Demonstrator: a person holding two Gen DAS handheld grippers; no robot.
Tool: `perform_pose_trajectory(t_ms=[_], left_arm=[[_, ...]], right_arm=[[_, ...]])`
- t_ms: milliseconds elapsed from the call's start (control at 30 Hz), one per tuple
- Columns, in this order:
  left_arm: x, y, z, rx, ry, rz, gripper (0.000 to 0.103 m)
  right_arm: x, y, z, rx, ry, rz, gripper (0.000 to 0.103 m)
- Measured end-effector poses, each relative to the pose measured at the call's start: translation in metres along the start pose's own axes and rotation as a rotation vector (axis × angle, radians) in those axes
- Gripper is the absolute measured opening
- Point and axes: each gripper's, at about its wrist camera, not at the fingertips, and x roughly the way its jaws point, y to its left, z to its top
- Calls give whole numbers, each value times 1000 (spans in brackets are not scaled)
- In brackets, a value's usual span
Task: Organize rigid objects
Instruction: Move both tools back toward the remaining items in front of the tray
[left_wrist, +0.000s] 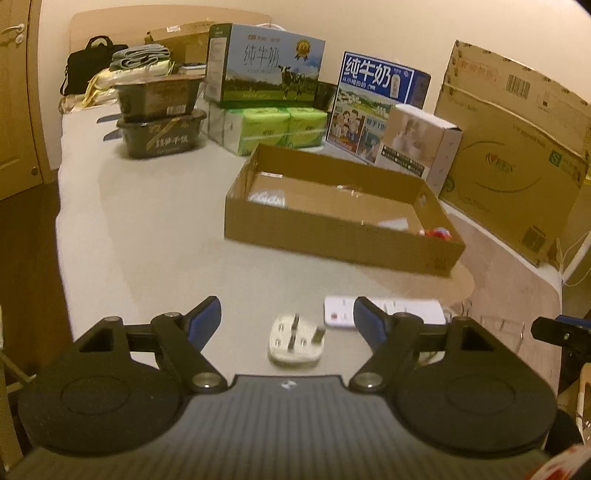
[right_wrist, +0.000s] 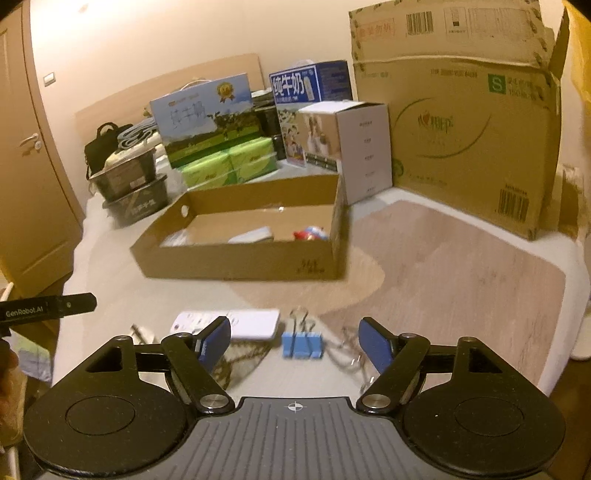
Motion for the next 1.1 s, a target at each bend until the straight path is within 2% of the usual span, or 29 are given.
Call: perform_pose_trajectory(t_ms=[367,1100], left_arm=[[-13,3,-21,11,29,12,76],[12,2,-29,66,96,22,77]], right_arm=[[-4,26,-16,-30,35,40,76],[31,52,-29,-11,123,21,76]])
